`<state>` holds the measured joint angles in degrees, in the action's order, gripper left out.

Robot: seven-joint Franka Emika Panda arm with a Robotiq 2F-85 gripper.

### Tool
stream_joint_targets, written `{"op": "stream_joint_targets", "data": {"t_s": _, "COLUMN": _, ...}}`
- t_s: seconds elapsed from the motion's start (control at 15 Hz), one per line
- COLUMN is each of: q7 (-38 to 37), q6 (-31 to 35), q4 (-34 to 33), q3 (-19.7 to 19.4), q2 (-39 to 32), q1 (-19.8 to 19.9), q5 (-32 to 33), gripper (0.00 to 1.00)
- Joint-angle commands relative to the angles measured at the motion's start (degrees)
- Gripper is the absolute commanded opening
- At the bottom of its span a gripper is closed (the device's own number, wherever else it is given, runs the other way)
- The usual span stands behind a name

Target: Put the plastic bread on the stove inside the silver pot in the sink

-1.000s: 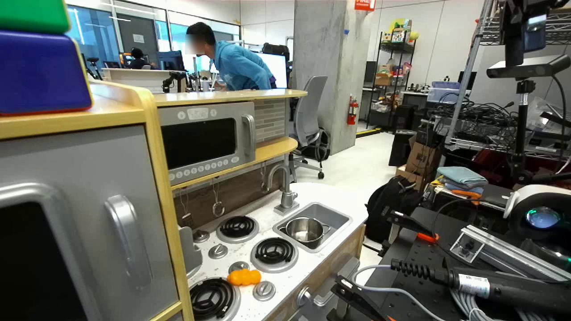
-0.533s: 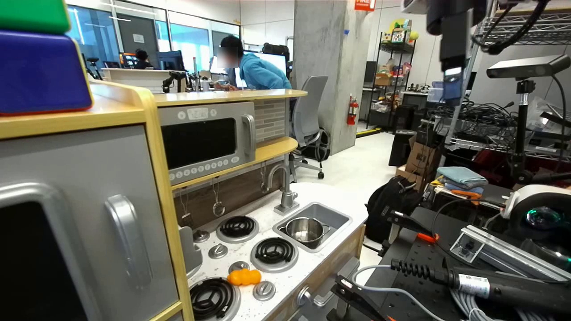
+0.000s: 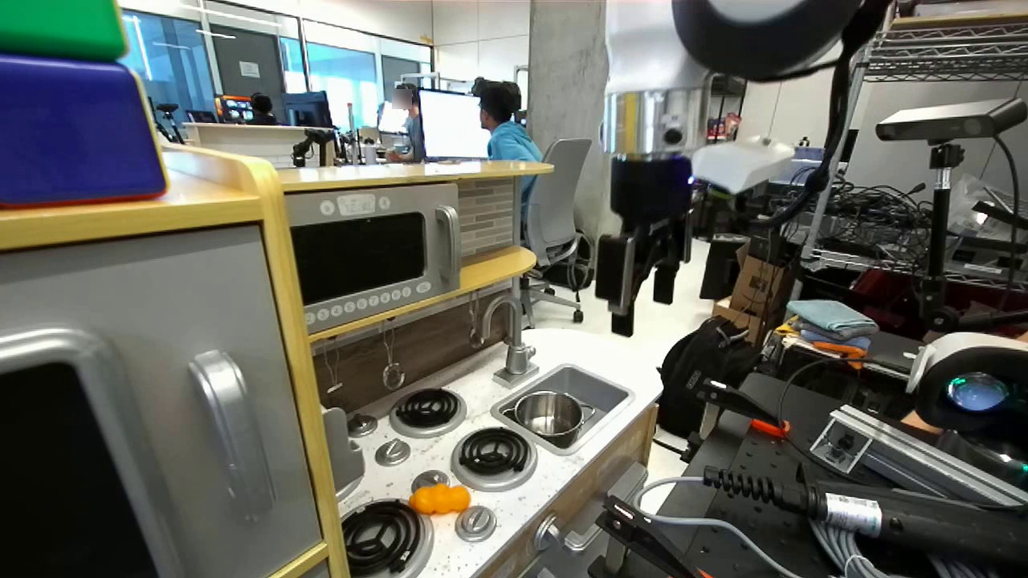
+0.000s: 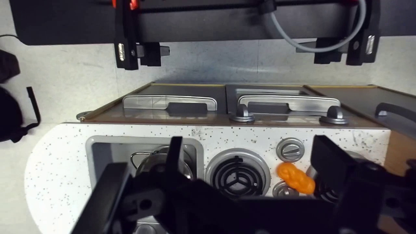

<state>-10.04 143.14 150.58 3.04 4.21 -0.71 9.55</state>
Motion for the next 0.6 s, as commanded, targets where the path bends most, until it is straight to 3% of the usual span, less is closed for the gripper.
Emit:
{"op": "stream_joint_targets", "data": {"t_s": 0.0, "q7": -15.53, "q6": 5.77, "q4": -7.55, "q3": 0.85, "q2": -15.01, "q1": -0.83, "q5": 11.59, "gripper": 1.00}}
{"op": "stream_joint_targets", "data": {"t_s": 0.13, "q7": -20.90, "q6": 5.06, "q4": -12.84, "q3": -1.28, "q2": -22.42, "q1": -3.84, "q5": 12.66, "gripper": 1.00}}
{"op": "stream_joint_targets", "data": {"t_s": 0.4, "q7": -20.49, "q6": -0.19, "q4": -26.29, "q3": -2.42, "q2": -35.09, "q1": -7.92, "q5": 4.11, "gripper": 1.00}}
{"op": "stream_joint_targets", "data": {"t_s": 0.47, "q7": -19.21, "q6": 4.36, "q4": -18.22, "q3": -3.69, "q2": -28.92, "q1": -8.15, "q5": 5.42, "gripper": 1.00}}
{"op": "stream_joint_targets", "data": {"t_s": 0.53, "q7": -18.96, "q6": 4.11, "q4": -20.42, "q3": -4.00, "q2": -31.23, "q1": -8.90, "q5": 4.46, "gripper": 1.00}}
